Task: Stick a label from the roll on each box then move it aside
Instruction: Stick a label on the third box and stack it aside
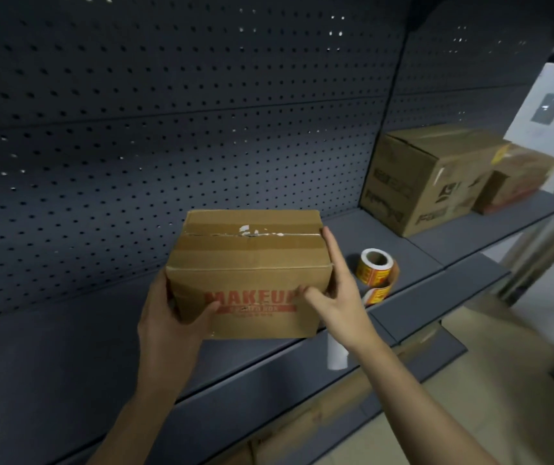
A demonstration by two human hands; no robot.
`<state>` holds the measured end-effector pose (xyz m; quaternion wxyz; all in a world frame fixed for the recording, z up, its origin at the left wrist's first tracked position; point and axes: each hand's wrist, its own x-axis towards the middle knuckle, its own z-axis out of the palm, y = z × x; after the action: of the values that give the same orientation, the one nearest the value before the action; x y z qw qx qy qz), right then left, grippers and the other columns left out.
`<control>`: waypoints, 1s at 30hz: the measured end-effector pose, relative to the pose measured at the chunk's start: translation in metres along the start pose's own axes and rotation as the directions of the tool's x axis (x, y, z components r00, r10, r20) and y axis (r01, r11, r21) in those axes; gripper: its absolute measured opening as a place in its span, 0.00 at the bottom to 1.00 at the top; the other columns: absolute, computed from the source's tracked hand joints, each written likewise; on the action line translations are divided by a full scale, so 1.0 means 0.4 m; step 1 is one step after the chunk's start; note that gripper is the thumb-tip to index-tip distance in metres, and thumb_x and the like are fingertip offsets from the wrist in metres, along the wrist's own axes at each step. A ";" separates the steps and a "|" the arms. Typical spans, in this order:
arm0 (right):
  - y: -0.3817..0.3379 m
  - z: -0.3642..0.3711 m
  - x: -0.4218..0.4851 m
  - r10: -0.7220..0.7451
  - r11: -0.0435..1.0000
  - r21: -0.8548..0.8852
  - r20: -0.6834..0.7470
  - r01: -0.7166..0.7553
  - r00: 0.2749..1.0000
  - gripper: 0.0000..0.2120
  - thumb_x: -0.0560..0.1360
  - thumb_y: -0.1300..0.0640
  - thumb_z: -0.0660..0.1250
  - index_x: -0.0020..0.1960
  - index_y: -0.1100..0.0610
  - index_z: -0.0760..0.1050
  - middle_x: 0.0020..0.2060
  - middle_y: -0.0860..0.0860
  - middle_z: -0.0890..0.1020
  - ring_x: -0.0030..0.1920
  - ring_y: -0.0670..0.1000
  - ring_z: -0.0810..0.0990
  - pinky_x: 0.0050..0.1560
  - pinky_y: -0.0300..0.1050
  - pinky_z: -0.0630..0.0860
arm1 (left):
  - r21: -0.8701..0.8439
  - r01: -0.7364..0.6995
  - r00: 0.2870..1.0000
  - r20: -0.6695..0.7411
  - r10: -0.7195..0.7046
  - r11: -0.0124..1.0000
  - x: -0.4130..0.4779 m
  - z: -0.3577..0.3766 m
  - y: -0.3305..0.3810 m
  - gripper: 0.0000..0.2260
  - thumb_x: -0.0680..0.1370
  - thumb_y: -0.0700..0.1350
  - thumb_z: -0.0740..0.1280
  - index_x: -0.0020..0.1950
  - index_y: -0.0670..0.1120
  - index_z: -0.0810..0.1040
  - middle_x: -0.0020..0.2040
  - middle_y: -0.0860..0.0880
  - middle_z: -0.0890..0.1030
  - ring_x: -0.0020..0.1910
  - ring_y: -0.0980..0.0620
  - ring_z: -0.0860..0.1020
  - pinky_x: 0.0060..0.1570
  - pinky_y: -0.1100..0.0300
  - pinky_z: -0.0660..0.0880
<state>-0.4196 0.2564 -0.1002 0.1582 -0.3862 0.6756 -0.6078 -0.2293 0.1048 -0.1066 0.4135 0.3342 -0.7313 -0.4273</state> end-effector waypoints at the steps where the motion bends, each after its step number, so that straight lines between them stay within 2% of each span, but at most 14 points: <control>1: 0.007 -0.021 0.012 0.008 1.000 -0.020 0.018 -0.007 1.000 0.43 0.72 0.53 0.68 0.79 0.35 0.49 0.65 0.29 0.74 0.67 0.40 0.74 0.68 0.56 0.73 | 0.003 -0.005 1.000 -0.002 0.005 1.000 0.007 0.022 0.006 0.33 0.71 0.44 0.78 0.70 0.62 0.67 0.58 0.68 0.74 0.58 0.60 0.75 0.57 0.59 0.73; 4: 0.030 -0.068 0.044 0.042 0.996 -0.082 0.057 -0.037 0.997 0.44 0.76 0.57 0.69 0.78 0.32 0.45 0.61 0.26 0.74 0.63 0.35 0.75 0.69 0.51 0.73 | 0.028 -0.003 1.000 0.011 0.003 1.000 0.029 0.077 0.016 0.32 0.71 0.43 0.78 0.70 0.60 0.68 0.56 0.72 0.72 0.56 0.61 0.75 0.56 0.59 0.73; 7: 0.049 -0.097 0.068 0.065 0.993 -0.107 0.057 -0.058 0.996 0.45 0.76 0.59 0.69 0.79 0.35 0.43 0.61 0.26 0.74 0.63 0.34 0.75 0.69 0.47 0.72 | 0.052 0.008 1.000 0.019 -0.009 0.999 0.053 0.117 0.013 0.34 0.71 0.43 0.78 0.72 0.56 0.67 0.59 0.63 0.75 0.59 0.56 0.75 0.58 0.57 0.73; 12: 0.059 -0.118 0.102 0.073 0.986 -0.152 0.057 -0.064 0.996 0.42 0.79 0.58 0.67 0.79 0.38 0.42 0.55 0.16 0.71 0.62 0.27 0.71 0.72 0.45 0.68 | 0.046 0.047 0.999 0.022 -0.048 0.998 0.084 0.166 -0.002 0.32 0.69 0.44 0.79 0.69 0.50 0.68 0.60 0.54 0.76 0.57 0.53 0.76 0.56 0.54 0.76; 17: 0.052 -0.120 0.121 0.081 0.982 -0.177 0.047 -0.071 0.996 0.39 0.81 0.55 0.66 0.80 0.38 0.43 0.58 0.18 0.71 0.66 0.30 0.70 0.74 0.50 0.68 | 0.025 0.049 0.998 0.045 -0.050 0.998 0.118 0.186 -0.006 0.32 0.70 0.44 0.79 0.69 0.49 0.67 0.62 0.53 0.75 0.59 0.54 0.74 0.58 0.54 0.74; 21: 0.040 -0.119 0.133 0.102 0.975 -0.201 0.052 -0.089 0.993 0.39 0.82 0.55 0.64 0.80 0.39 0.42 0.61 0.21 0.69 0.66 0.30 0.70 0.74 0.49 0.68 | 0.040 0.062 0.996 0.060 -0.065 0.997 0.145 0.190 -0.009 0.31 0.69 0.45 0.79 0.67 0.50 0.67 0.61 0.53 0.75 0.59 0.53 0.74 0.57 0.55 0.74; 24: 0.040 -0.117 0.135 0.104 0.975 -0.201 0.048 -0.092 0.993 0.38 0.82 0.56 0.64 0.80 0.39 0.43 0.62 0.23 0.69 0.65 0.28 0.69 0.73 0.46 0.68 | 0.050 0.079 0.993 0.078 -0.083 0.996 0.159 0.188 -0.020 0.32 0.69 0.45 0.79 0.68 0.52 0.67 0.64 0.52 0.76 0.62 0.51 0.75 0.62 0.49 0.75; 27: 0.047 -0.122 0.132 0.108 0.978 -0.180 0.013 -0.104 0.994 0.39 0.81 0.57 0.66 0.80 0.40 0.44 0.66 0.26 0.70 0.70 0.35 0.70 0.74 0.50 0.68 | 0.060 0.086 0.991 0.101 -0.092 0.995 0.162 0.176 -0.019 0.37 0.69 0.48 0.79 0.72 0.56 0.64 0.67 0.54 0.74 0.66 0.52 0.73 0.65 0.45 0.74; 30: 0.048 -0.129 0.120 0.084 0.966 -0.243 -0.041 -0.091 0.996 0.41 0.78 0.53 0.69 0.80 0.41 0.46 0.71 0.34 0.69 0.72 0.41 0.69 0.74 0.53 0.68 | 0.120 0.024 0.999 0.028 -0.027 0.992 0.140 0.155 0.005 0.36 0.71 0.50 0.77 0.73 0.55 0.62 0.69 0.52 0.69 0.70 0.53 0.66 0.66 0.49 0.69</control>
<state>-0.4922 0.2576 -0.0951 0.1258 -0.3635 0.7641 -0.5179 -0.3089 0.0800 -0.1052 0.3763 0.3615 -0.7573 -0.3927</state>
